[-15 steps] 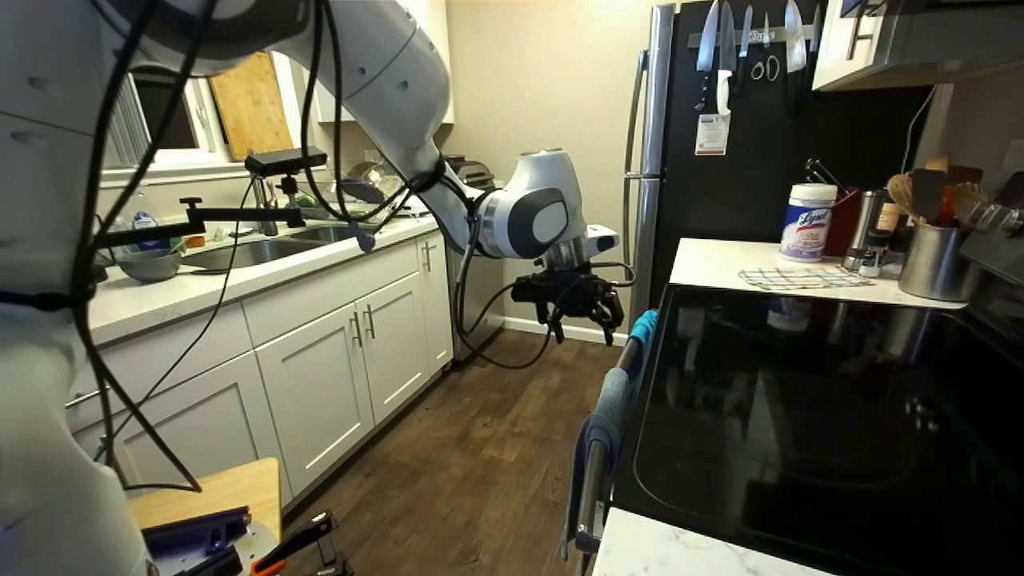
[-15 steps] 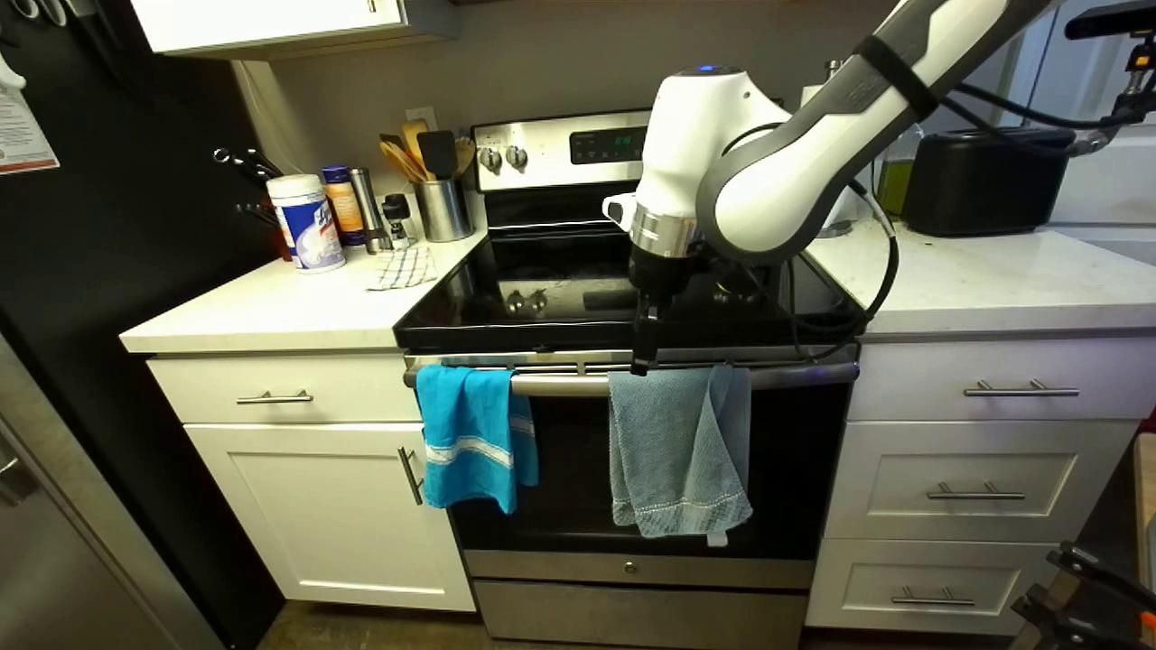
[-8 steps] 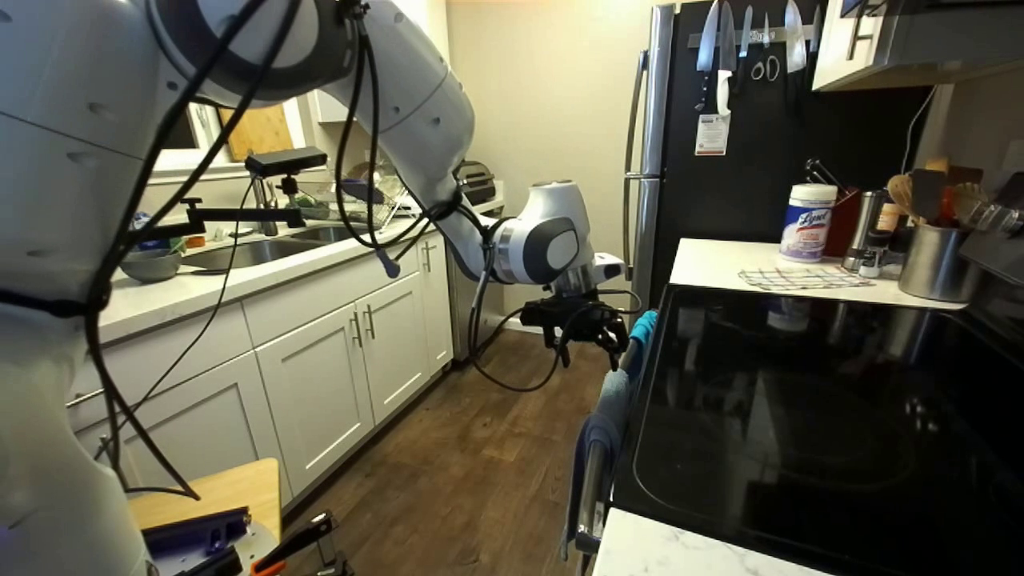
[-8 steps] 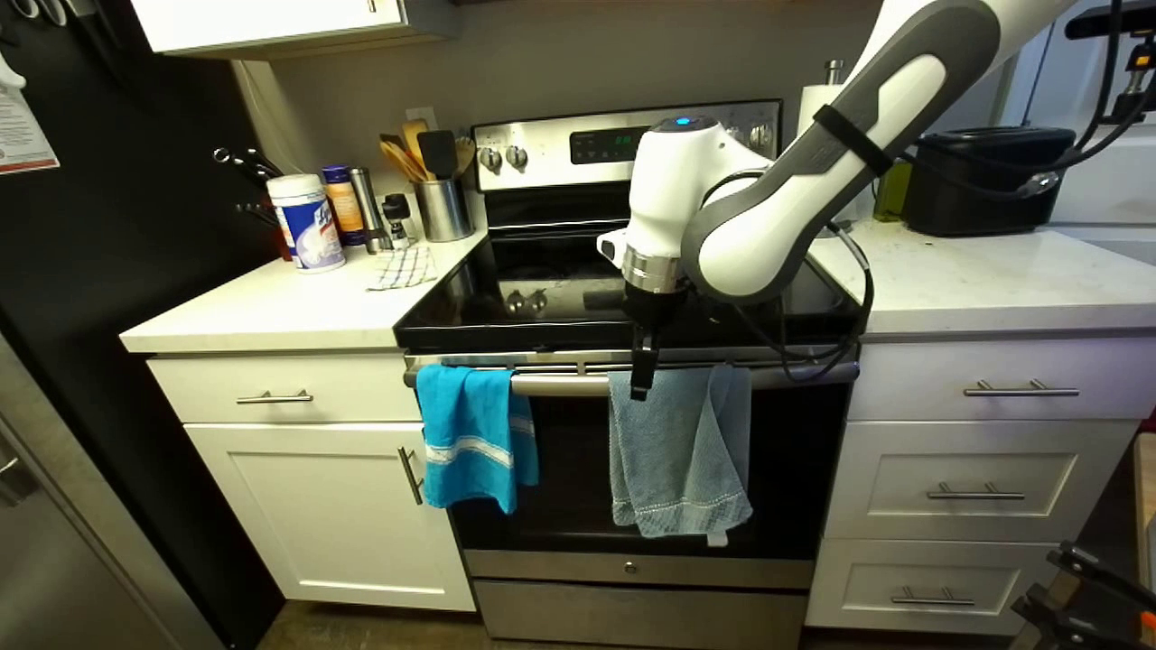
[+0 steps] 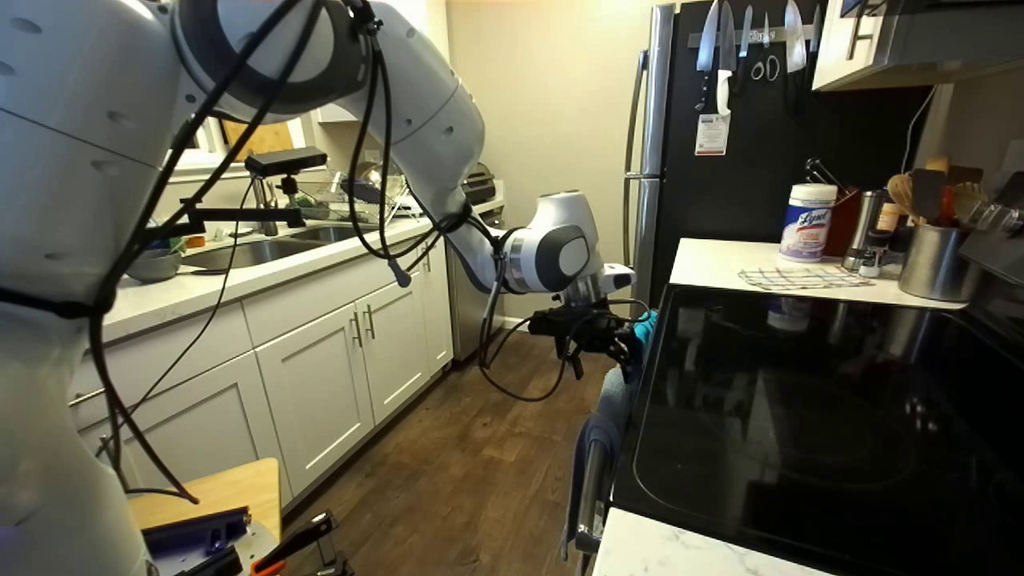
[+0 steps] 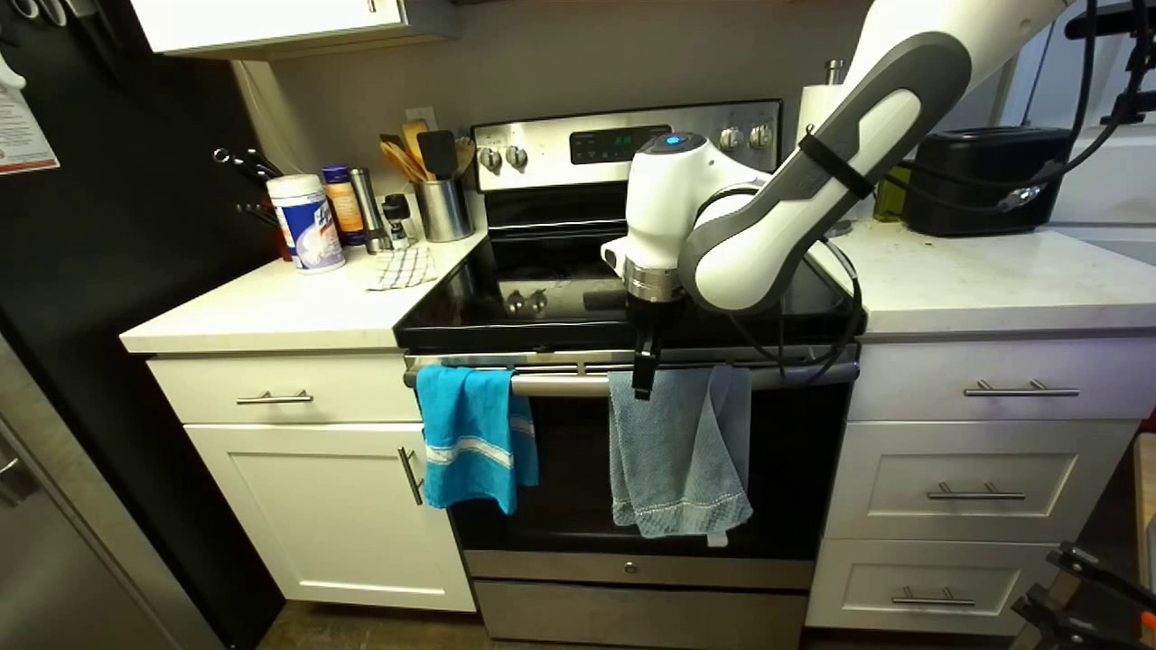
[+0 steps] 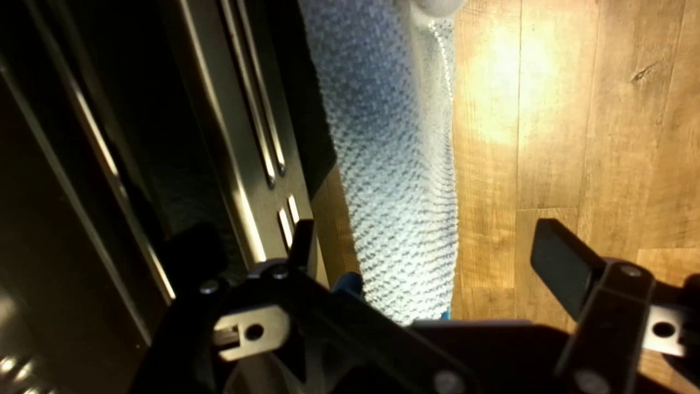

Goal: Remove the light blue towel on the right side of the stove hanger and place it on the stove plates

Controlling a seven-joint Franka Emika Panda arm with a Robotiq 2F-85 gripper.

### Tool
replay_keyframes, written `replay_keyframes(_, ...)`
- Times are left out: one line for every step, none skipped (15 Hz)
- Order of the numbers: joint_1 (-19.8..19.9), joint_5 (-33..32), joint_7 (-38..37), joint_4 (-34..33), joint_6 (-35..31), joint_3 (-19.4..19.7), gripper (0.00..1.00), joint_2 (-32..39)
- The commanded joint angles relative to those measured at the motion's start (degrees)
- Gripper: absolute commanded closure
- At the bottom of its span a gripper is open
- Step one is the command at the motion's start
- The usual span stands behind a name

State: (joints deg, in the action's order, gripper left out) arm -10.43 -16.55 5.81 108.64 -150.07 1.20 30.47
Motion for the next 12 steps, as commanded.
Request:
replay_keyframes(-0.3,-1.1,-2.0,-1.6,2.3,0.4,0.00,1.0)
replay_keyframes(-0.3,-1.0,-2.0,-2.0,2.5,0.3,0.00,1.5)
replay_keyframes(-0.3,-1.1,-2.1,-2.4,2.7,0.3,0.00,1.9)
replay_keyframes(-0.4,-1.2,-2.1,-2.8,2.9,0.4,0.00,2.4)
replay_keyframes(-0.5,-1.2,-2.1,-3.0,3.0,0.4,0.00,2.8)
replay_keyframes(-0.7,-1.4,-2.4,-3.4,3.1,0.5,0.00,3.3)
replay_keyframes(-0.7,-1.3,-2.4,-3.7,3.1,0.6,0.00,3.7)
replay_keyframes(-0.8,-1.3,-2.4,-3.9,3.1,0.7,0.25,4.0)
replay_keyframes(-0.8,-1.3,-2.4,-4.2,3.0,0.7,0.26,4.3)
replay_keyframes(-1.5,-2.1,-3.6,-4.3,2.6,1.6,0.33,4.4)
replay_keyframes(-1.8,-2.6,-4.3,-4.4,2.3,2.2,0.40,4.5)
replay_keyframes(-2.8,-3.9,-5.8,-4.1,1.5,3.4,0.47,4.3)
